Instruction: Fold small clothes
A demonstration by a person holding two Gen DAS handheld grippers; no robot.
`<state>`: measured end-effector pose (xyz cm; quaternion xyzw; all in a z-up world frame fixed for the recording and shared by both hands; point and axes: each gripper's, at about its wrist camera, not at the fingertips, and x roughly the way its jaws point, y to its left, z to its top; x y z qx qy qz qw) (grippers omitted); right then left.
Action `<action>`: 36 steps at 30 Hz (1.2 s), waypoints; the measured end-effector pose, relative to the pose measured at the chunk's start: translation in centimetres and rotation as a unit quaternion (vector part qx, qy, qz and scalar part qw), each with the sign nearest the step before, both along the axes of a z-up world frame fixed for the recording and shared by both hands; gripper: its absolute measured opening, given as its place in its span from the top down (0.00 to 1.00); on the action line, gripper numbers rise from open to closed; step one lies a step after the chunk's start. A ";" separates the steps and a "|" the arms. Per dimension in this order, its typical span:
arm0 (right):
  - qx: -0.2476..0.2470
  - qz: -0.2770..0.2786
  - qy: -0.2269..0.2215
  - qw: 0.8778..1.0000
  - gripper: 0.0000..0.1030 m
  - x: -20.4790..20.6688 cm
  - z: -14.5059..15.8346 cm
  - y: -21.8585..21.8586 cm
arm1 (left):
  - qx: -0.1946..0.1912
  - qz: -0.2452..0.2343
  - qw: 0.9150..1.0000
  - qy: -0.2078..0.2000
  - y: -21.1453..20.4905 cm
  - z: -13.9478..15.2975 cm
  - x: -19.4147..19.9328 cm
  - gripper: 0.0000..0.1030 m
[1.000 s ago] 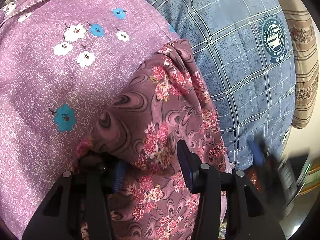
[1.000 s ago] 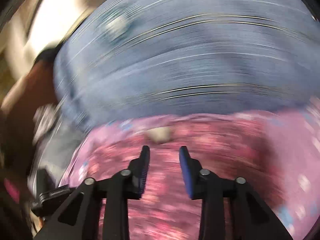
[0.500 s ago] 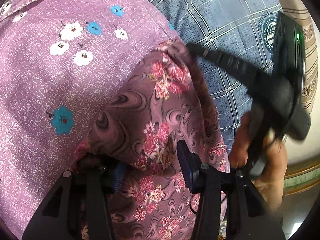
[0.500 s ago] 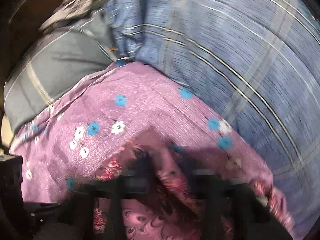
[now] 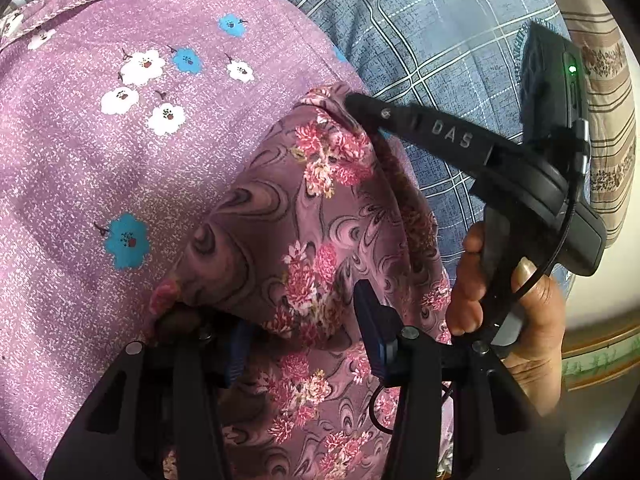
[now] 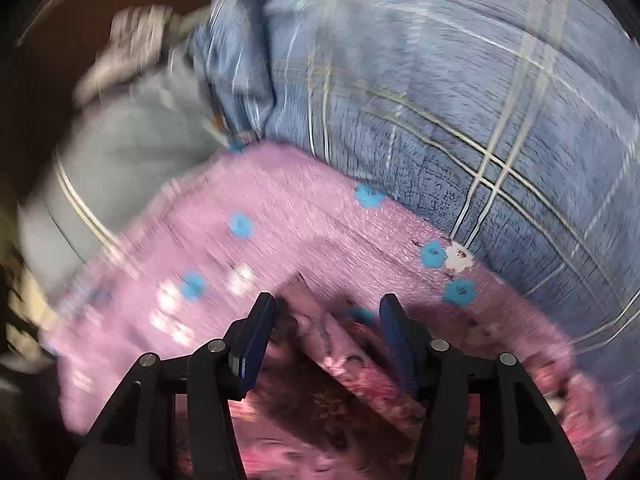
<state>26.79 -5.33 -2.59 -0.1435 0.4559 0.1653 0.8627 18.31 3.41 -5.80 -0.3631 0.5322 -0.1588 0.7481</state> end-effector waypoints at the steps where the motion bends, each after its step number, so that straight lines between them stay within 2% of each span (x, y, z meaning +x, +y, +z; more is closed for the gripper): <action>1: -0.002 -0.002 -0.020 1.000 0.99 -0.2 0.4 0.2 | 0.000 0.000 1.000 0.000 0.0 0.0 0.0 0.56; 2: 0.008 -0.013 -0.050 0.999 0.99 -0.2 1.3 0.0 | 0.001 -0.001 1.000 0.000 0.1 0.0 0.0 0.56; 4: 0.049 -0.049 -0.061 0.996 0.99 0.7 2.2 -1.1 | 0.004 -0.003 1.000 -0.001 0.1 0.0 0.1 0.56; 6: 0.076 -0.094 -0.039 0.992 1.00 2.3 1.7 -2.9 | 0.004 -0.004 1.000 0.001 0.1 0.0 0.1 0.56; 9: 0.081 -0.116 -0.043 0.989 1.00 2.4 1.6 -4.0 | 0.000 -0.004 1.000 0.003 0.2 0.0 0.1 0.56; 10: 0.088 -0.131 -0.043 0.987 0.96 2.2 2.0 -4.8 | -0.001 -0.002 1.000 0.004 0.3 -0.1 0.2 0.56; 12: 0.150 -0.130 -0.026 0.980 0.91 1.4 2.4 -6.2 | -0.001 -0.001 1.000 0.003 0.3 -0.1 0.2 0.56; 13: 0.175 -0.116 -0.004 0.978 0.83 1.0 2.3 -6.4 | 0.000 0.000 1.000 0.003 0.3 0.0 0.1 0.56; 14: 0.180 -0.099 0.018 0.978 0.64 0.6 1.9 -6.1 | 0.002 0.000 1.000 0.002 0.3 0.0 0.3 0.56; 16: 0.146 -0.069 0.031 0.986 0.45 -0.2 1.1 -4.7 | 0.004 0.001 1.000 0.000 0.2 0.1 0.2 0.56; 17: 0.108 -0.056 0.020 0.992 0.50 -0.5 0.6 -3.4 | 0.008 0.001 1.000 -0.001 0.3 0.1 0.2 0.68; 18: 0.066 -0.053 0.008 0.996 0.59 -0.3 -0.2 -2.1 | 0.013 0.001 1.000 -0.003 0.2 0.2 0.1 0.78; 19: 0.025 -0.045 -0.002 0.999 0.94 -0.7 -0.4 -1.1 | 0.015 -0.002 1.000 -0.005 0.2 0.3 0.0 0.95; 20: 0.037 -0.040 -0.023 0.998 0.98 -1.3 0.4 -0.8 | 0.015 -0.005 1.000 -0.004 0.2 0.3 -0.1 0.96; 22: 0.100 -0.058 -0.061 0.991 0.98 -1.6 2.6 -2.1 | 0.022 0.000 1.000 0.003 0.2 -0.2 0.2 0.96; 23: 0.120 -0.078 -0.063 0.988 0.98 -1.0 3.0 -3.2 | 0.025 -0.002 1.000 0.007 0.1 -0.4 0.3 0.96; 24: 0.124 -0.108 -0.048 0.985 0.98 -0.1 2.5 -4.2 | 0.028 -0.006 0.999 0.015 0.0 -0.7 0.4 0.96; 26: 0.059 -0.150 -0.012 0.987 0.98 1.6 -0.2 -4.5 | 0.028 -0.009 0.999 0.021 0.0 -0.9 0.5 0.96; 27: 0.047 -0.148 -0.003 0.988 0.98 1.3 -0.9 -4.6 | 0.026 -0.011 0.999 0.022 0.0 -0.9 0.5 0.96; 29: 0.064 -0.145 -0.017 0.987 0.94 -0.2 -0.8 -5.1 | 0.016 -0.019 0.999 0.026 0.0 -0.7 0.4 0.96; 31: 0.124 -0.161 -0.045 0.978 0.88 -2.9 0.9 -6.9 | 0.011 -0.032 0.999 0.023 -0.3 -0.3 0.0 0.94; 32: 0.169 -0.175 -0.055 0.968 0.80 -5.1 1.9 -8.8 | 0.008 -0.041 0.999 0.017 -0.6 0.0 -0.2 0.89; 33: 0.188 -0.187 -0.061 0.962 0.75 -6.7 2.7 -10.2 | 0.010 -0.049 0.999 0.008 -1.0 0.5 -0.5 0.85; 34: 0.210 -0.209 -0.072 0.952 0.68 -9.4 3.5 -12.6 | 0.013 -0.055 0.998 -0.001 -1.2 1.0 -0.8 0.77; 35: 0.220 -0.223 -0.079 0.946 0.65 -11.3 4.1 -14.7 | 0.014 -0.057 0.998 -0.009 -1.2 1.4 -1.0 0.67; 36: 0.222 -0.249 -0.091 0.938 0.65 -13.6 4.3 -17.6 | 0.015 -0.054 0.998 -0.019 -1.0 2.0 -1.2 0.63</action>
